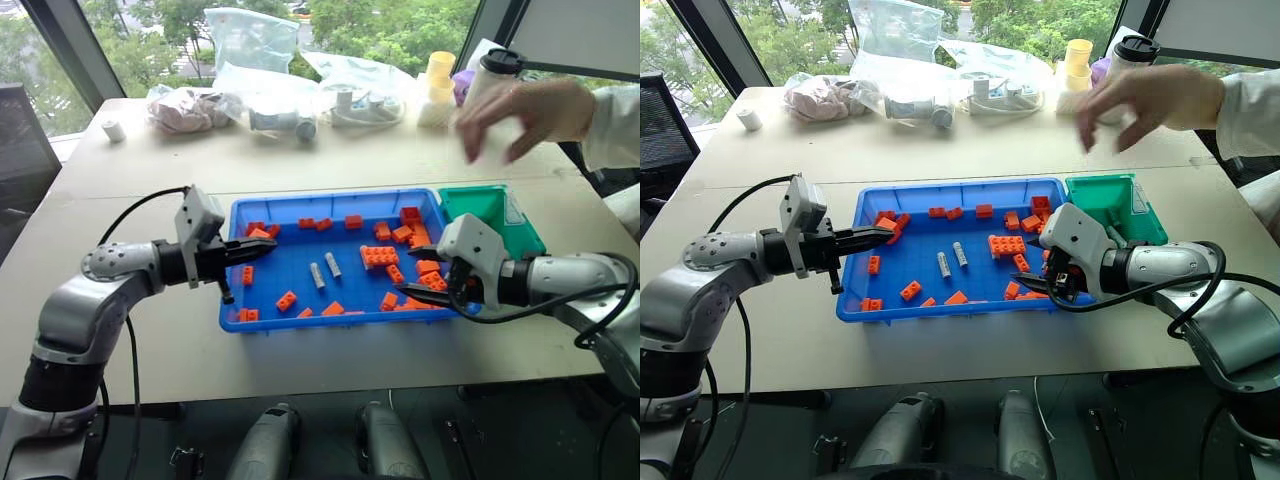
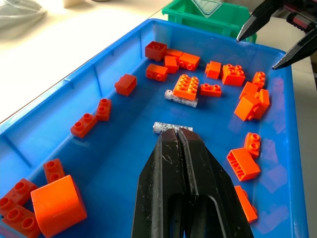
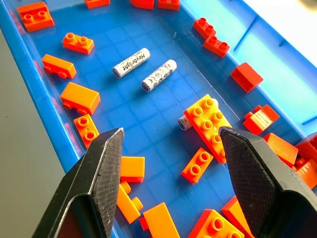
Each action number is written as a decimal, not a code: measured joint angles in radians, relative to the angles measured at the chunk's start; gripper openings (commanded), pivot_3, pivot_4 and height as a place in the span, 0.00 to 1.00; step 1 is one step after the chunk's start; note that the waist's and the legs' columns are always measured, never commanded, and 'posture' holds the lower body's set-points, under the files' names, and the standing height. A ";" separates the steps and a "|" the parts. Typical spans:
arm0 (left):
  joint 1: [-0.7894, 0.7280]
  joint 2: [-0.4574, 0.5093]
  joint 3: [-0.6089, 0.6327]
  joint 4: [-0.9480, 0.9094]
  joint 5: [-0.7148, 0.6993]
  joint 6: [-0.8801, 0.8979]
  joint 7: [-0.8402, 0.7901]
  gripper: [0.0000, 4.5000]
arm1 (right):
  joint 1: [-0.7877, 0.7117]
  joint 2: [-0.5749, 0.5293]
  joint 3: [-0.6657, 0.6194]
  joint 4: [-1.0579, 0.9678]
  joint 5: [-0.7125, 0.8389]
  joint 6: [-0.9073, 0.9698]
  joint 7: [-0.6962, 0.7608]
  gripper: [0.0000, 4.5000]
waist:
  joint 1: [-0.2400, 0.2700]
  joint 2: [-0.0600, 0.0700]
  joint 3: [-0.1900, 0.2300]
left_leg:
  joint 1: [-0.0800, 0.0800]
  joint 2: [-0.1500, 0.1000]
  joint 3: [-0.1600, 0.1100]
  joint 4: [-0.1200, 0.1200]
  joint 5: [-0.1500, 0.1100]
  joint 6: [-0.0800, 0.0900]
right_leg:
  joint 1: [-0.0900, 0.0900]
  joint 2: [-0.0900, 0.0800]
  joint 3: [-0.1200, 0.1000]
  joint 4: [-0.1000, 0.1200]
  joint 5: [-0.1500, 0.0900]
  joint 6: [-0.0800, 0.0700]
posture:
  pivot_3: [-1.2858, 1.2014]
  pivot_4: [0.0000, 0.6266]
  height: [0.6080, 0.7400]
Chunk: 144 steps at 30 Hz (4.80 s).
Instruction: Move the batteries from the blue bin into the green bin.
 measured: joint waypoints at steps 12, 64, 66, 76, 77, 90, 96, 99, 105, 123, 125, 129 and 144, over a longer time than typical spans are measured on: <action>-0.005 0.003 0.008 -0.021 -0.040 0.038 0.016 0.00 | -0.066 0.020 0.063 0.002 -0.002 0.001 0.001 0.70 | 0.000 0.000 0.000 | 0.000 0.000 0.000 0.000 0.000 0.000 | 0.000 -0.001 0.000 0.000 0.000 0.000 | 0.52 0.24 1.00; 0.095 -0.009 0.041 -0.108 -0.020 0.006 0.122 0.00 | -0.557 0.594 0.561 0.511 -0.255 0.347 -0.135 0.70 | -0.028 0.000 0.000 | -0.002 0.000 -0.001 -0.003 0.002 -0.003 | -0.006 0.001 0.000 0.002 0.000 0.000 | 0.52 0.24 1.00; 0.091 -0.011 0.040 -0.108 -0.019 0.006 0.122 0.00 | -0.557 0.596 0.556 0.511 -0.254 0.359 -0.137 0.70 | -0.027 0.000 0.000 | -0.002 0.000 -0.001 -0.003 0.002 -0.003 | -0.006 0.001 0.000 0.002 0.000 0.000 | 0.52 0.24 1.00; 0.074 -0.011 0.039 -0.097 -0.017 0.003 0.119 0.00 | -0.549 0.600 0.589 0.511 -0.279 0.359 -0.156 0.53 | -0.029 0.000 0.000 | -0.002 0.000 -0.001 -0.003 0.002 -0.003 | -0.006 0.001 0.000 0.003 0.000 0.000 | 0.52 0.24 1.00; 0.073 -0.011 0.038 -0.096 -0.017 0.003 0.119 0.00 | -0.549 0.600 0.595 0.511 -0.289 0.354 -0.158 0.42 | -0.029 0.000 0.000 | -0.002 0.000 -0.001 -0.003 0.002 -0.003 | -0.006 0.001 0.000 0.002 0.000 0.000 | 0.52 0.24 1.00; 0.066 -0.024 0.026 -0.094 -0.003 0.002 0.120 0.00 | -0.558 0.498 0.478 0.398 -0.334 0.371 -0.198 0.00 | -0.022 0.000 0.000 | -0.005 -0.001 -0.001 -0.002 0.002 -0.003 | -0.008 0.000 0.000 0.002 0.000 0.000 | 0.52 0.24 1.00; 0.054 -0.046 0.014 -0.073 0.005 -0.016 0.109 0.00 | -0.522 0.168 0.198 0.307 -0.343 0.469 -0.205 0.00 | -0.010 0.000 0.000 | -0.005 -0.001 -0.001 -0.002 0.001 -0.002 | -0.007 0.000 -0.001 0.001 0.000 0.000 | 0.52 0.24 1.00; 0.039 -0.057 -0.007 -0.043 0.017 -0.034 0.100 0.00 | -0.414 0.026 0.136 0.305 -0.362 0.461 -0.201 0.00 | -0.009 0.000 0.000 | -0.005 -0.001 0.001 -0.003 0.001 -0.002 | -0.007 0.000 0.000 0.000 0.000 0.000 | 0.52 0.24 1.00; -0.019 -0.092 -0.054 0.019 0.042 -0.076 0.069 0.00 | -0.267 -0.015 0.057 0.337 -0.363 0.440 -0.212 0.00 | -0.026 0.000 0.000 | -0.004 0.000 0.002 -0.003 0.001 -0.002 | -0.007 0.000 0.001 0.002 0.000 0.000 | 0.52 0.24 1.00; -0.041 -0.066 -0.049 0.061 0.073 -0.102 0.025 0.00 | -0.611 0.522 -0.064 0.325 -0.215 0.771 -0.410 0.99 | -0.026 -0.001 -0.001 | -0.005 0.001 -0.001 -0.003 0.002 -0.003 | -0.008 0.000 0.000 0.002 0.000 0.000 | 0.52 0.24 1.00; -0.043 -0.066 -0.049 0.061 0.074 -0.102 0.025 0.00 | -0.583 0.648 -0.029 0.348 -0.196 0.772 -0.480 0.99 | -0.022 -0.001 -0.001 | -0.006 -0.001 -0.001 -0.003 0.006 -0.009 | -0.010 -0.001 0.000 0.003 0.000 0.000 | 0.52 0.24 1.00; -0.039 -0.063 -0.049 0.056 0.077 -0.095 0.028 0.00 | -0.614 0.900 -0.037 0.496 -0.240 0.772 -0.648 0.99 | -0.029 0.000 -0.001 | -0.006 -0.001 -0.001 -0.003 0.006 -0.010 | -0.010 0.000 0.001 0.004 0.000 0.000 | 0.52 0.24 1.00; 0.027 -0.052 -0.037 -0.020 0.067 -0.073 0.080 0.00 | -0.693 1.049 -0.089 0.727 -0.282 0.772 -0.863 0.99 | -0.037 0.000 -0.001 | -0.006 0.000 -0.001 -0.004 0.006 -0.010 | -0.011 0.001 0.001 0.004 0.000 -0.001 | 0.52 0.24 1.00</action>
